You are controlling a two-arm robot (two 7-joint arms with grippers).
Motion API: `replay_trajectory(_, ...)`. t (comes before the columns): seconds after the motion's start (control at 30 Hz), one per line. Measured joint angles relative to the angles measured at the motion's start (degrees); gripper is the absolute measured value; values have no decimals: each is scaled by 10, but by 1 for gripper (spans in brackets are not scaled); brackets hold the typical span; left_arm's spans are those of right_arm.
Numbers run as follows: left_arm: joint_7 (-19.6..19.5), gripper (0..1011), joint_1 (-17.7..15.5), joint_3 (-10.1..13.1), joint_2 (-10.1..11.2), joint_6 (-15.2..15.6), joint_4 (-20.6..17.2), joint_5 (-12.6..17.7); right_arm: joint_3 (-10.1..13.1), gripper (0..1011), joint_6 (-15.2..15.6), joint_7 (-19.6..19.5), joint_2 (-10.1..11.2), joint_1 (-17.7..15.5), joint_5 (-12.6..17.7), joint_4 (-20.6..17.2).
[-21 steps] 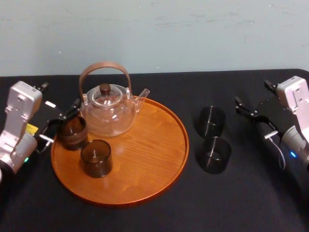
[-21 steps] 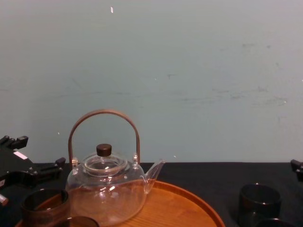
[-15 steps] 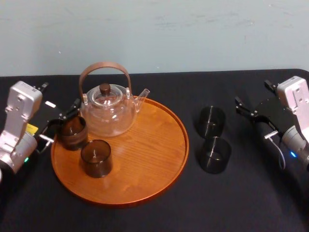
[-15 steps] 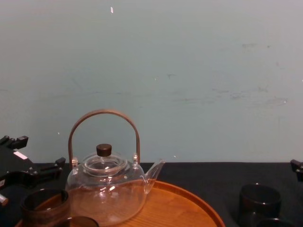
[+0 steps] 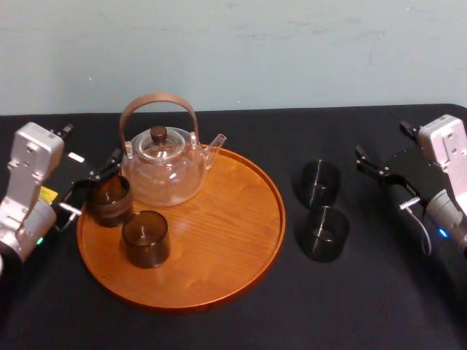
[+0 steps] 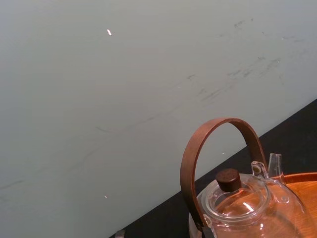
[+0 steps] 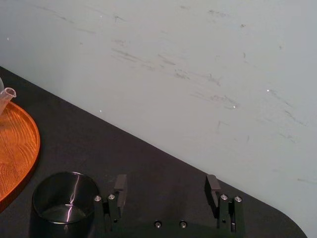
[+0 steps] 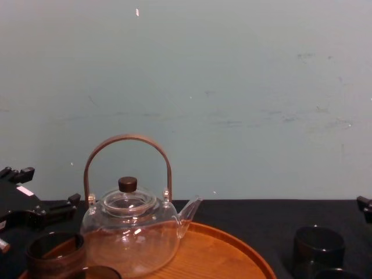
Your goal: Pick up the glass from the table and place it on the tray.
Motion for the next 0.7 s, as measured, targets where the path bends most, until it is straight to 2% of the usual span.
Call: replay_trajectory(0.7,0,1001,0,0,0,0,0,0,0,1002,0,0,0,0,0,0)
